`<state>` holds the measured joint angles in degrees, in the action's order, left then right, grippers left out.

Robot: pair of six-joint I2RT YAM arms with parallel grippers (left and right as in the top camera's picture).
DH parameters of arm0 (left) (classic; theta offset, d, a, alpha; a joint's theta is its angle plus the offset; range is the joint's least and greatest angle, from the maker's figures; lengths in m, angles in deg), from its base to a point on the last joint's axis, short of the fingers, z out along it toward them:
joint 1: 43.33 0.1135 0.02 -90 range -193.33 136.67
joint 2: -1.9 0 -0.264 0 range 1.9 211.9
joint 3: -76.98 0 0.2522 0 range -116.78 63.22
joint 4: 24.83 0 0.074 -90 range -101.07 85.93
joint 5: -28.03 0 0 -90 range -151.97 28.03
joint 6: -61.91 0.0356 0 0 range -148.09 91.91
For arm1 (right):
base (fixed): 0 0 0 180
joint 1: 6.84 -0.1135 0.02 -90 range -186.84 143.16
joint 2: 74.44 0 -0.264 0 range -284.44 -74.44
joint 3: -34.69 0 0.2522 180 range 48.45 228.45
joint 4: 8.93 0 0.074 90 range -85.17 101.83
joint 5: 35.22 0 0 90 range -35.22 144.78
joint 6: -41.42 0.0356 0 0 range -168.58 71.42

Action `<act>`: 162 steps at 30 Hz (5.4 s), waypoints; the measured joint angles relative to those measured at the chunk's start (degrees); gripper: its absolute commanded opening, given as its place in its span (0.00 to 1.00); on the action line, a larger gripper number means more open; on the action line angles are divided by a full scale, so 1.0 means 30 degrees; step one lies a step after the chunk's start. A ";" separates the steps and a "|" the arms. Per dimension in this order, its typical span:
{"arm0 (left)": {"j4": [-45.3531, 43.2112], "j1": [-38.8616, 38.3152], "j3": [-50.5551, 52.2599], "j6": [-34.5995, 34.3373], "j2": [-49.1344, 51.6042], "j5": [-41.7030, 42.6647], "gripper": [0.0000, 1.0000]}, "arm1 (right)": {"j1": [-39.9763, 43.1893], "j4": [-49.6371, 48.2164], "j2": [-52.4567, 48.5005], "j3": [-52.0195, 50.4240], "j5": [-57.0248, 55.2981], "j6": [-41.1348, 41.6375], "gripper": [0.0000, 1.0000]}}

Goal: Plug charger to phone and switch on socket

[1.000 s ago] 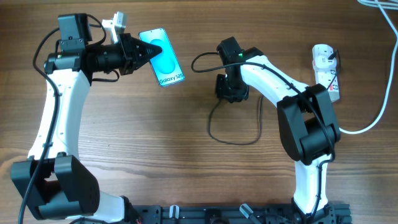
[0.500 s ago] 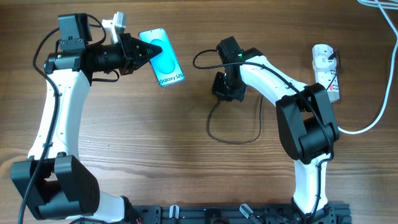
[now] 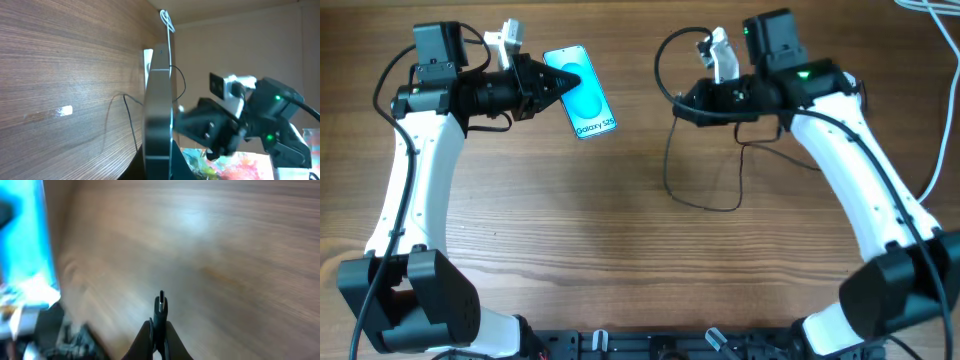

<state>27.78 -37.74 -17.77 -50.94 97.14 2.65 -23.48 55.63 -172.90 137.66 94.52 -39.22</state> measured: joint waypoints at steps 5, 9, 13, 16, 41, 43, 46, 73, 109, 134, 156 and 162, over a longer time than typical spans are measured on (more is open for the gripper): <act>0.0000 0.0000 0.0000 0.0466 0.0000 0.1151 0.04 | 0.0000 0.1115 0.0240 -0.0437 0.5552 -0.4167 0.05; -0.0022 0.0000 0.0000 0.1654 0.0000 0.2718 0.04 | -0.0153 -0.0729 0.0255 -0.2900 0.9420 -0.5260 0.04; -0.0160 0.0000 0.0000 0.2426 0.0000 0.3570 0.04 | -0.1137 -0.4269 0.0255 -0.5260 1.0899 -0.4000 0.04; -0.0204 0.0000 0.0000 0.2550 0.0000 0.3796 0.04 | -0.2208 -0.7169 0.0248 -0.5829 1.1271 -0.1909 0.05; -0.0430 0.0000 0.0000 0.2674 0.0000 0.5785 0.04 | -0.4102 -1.3107 0.0255 -0.5865 1.3172 0.3468 0.04; -0.0284 0.0000 0.0000 0.2674 0.0000 0.5778 0.04 | -0.4102 -1.3114 0.0255 -0.5865 1.3165 0.3519 0.04; -0.0131 0.0000 0.0000 0.2681 0.0000 0.5814 0.04 | -0.4102 -1.3114 0.0255 -0.5865 1.3165 0.3519 0.04; 0.0131 -0.0007 0.0000 0.4109 0.0000 0.6768 0.04 | -0.4102 -1.3114 0.0255 -0.5865 1.3165 0.3519 0.04; 0.0350 -0.0342 0.0000 0.4605 0.0000 0.6419 0.04 | -0.3789 -1.2240 0.0255 -0.5872 1.3333 0.3468 0.04; 0.0284 -0.0270 -0.0124 0.4517 0.0000 0.6608 0.04 | -0.3759 -1.6160 0.0248 -0.6397 1.3682 0.5850 0.04; 0.0787 -0.0503 -0.0219 0.4612 0.0000 0.5574 0.04 | -0.3213 -1.6961 0.0248 -0.6346 1.3493 0.7883 0.39; 0.2907 -0.0525 -0.0197 0.5304 0.0000 0.3031 0.04 | -0.3126 -1.3850 0.0248 -0.6280 1.2050 0.6069 0.54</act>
<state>36.50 -39.32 -18.36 -35.03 97.14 11.74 -32.86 14.08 -172.15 118.81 130.67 -21.01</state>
